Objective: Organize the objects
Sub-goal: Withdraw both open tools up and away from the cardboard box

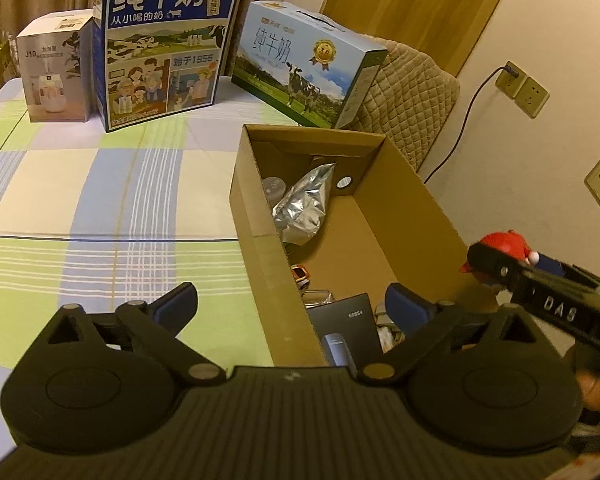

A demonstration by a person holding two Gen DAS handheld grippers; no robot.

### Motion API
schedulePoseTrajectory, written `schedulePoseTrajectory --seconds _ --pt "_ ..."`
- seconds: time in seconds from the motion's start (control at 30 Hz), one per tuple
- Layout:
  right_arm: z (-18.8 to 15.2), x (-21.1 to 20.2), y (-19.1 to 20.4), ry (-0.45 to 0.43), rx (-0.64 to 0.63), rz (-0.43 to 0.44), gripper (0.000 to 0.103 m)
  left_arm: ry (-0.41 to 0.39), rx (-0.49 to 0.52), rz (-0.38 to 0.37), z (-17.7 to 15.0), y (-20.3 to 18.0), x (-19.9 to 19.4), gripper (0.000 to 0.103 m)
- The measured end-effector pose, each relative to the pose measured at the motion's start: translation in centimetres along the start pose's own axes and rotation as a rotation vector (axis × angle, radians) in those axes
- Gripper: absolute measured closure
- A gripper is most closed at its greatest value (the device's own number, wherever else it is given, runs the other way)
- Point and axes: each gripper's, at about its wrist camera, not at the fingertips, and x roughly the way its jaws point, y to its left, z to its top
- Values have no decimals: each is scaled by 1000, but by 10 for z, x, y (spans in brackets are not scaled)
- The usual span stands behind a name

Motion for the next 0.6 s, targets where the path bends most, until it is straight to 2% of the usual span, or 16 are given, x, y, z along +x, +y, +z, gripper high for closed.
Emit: schedulePoseTrajectory --seconds 0.07,0.2,0.6 --pt "4 0 0 -29 2 -1 24 -2 0 6 0 1 0 1" --pt "10 -6 -7 -64 45 -11 23 -8 9 10 -2 3 -1 1" --pt "-15 -35 -21 -4 130 -56 23 -29 19 18 -15 8 -17 1"
